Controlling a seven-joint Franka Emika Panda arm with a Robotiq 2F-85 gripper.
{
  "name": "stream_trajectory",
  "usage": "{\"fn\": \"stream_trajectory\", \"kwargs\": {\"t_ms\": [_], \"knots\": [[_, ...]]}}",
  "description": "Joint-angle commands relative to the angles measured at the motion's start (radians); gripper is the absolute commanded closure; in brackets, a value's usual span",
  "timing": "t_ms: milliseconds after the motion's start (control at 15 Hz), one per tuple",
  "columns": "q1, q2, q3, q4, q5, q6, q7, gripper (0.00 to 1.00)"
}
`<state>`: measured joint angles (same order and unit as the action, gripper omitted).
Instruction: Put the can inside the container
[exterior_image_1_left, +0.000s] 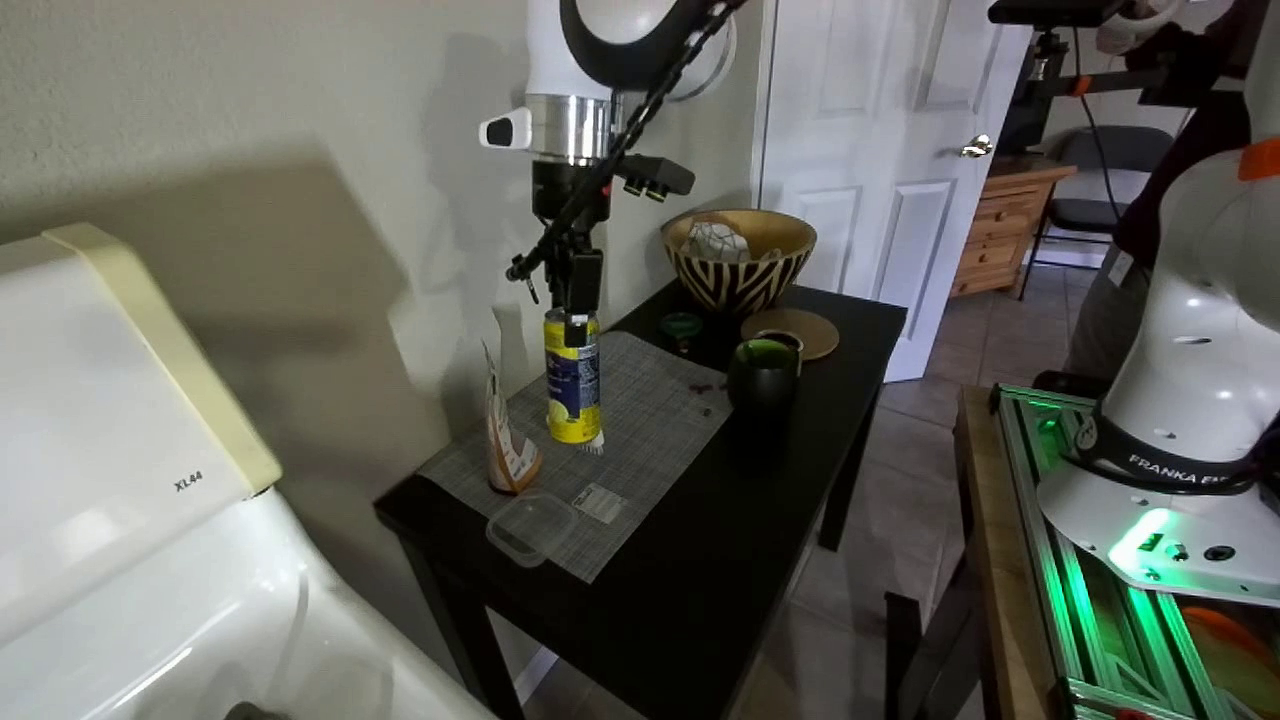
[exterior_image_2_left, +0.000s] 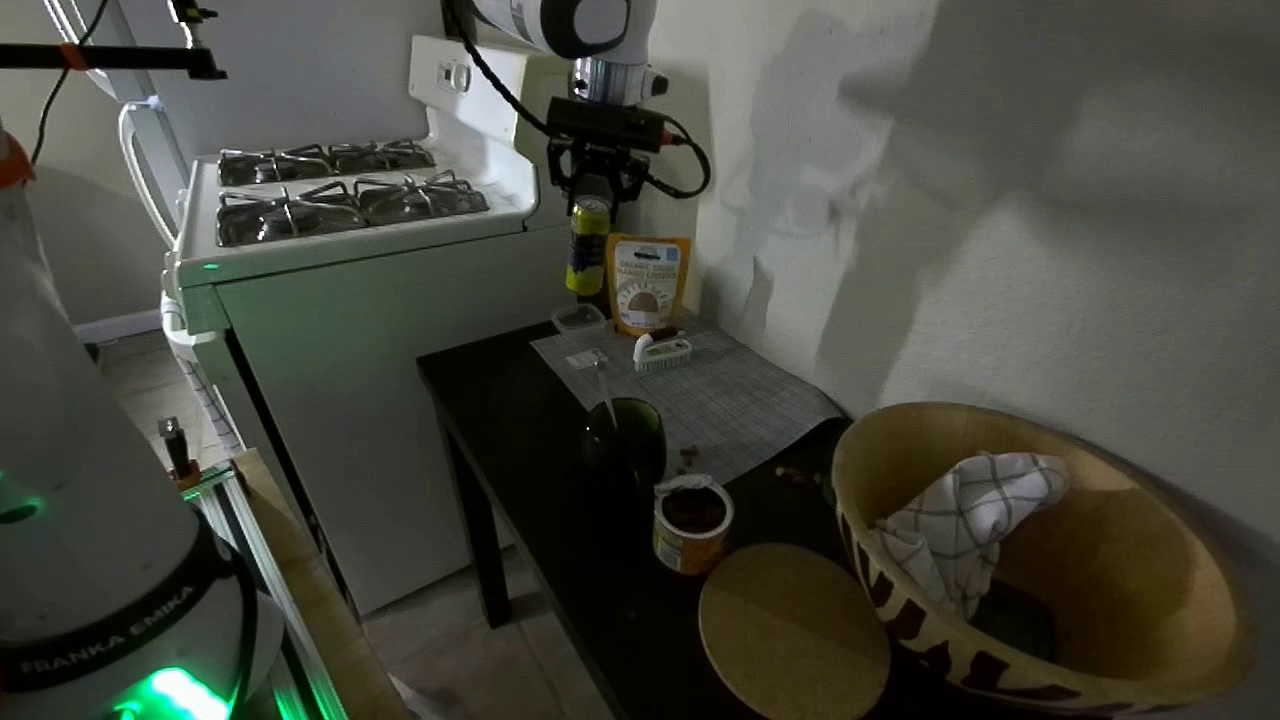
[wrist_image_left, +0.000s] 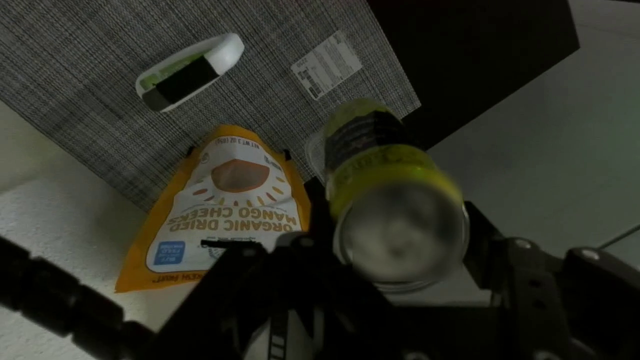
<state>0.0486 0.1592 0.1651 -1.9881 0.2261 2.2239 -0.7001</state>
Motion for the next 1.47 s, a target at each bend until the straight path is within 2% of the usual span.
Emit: {"fn": "stream_trajectory", "kwargs": {"t_ms": [0, 200, 600, 1400], "knots": [[0.061, 0.098, 0.001, 0.06, -0.147, 0.046, 0.128, 0.62], [0.095, 0.164, 0.012, 0.105, -0.237, 0.056, 0.193, 0.62], [0.129, 0.243, 0.025, 0.194, -0.326, 0.059, 0.243, 0.62], [0.143, 0.354, 0.06, 0.305, -0.326, 0.03, 0.22, 0.62]]}}
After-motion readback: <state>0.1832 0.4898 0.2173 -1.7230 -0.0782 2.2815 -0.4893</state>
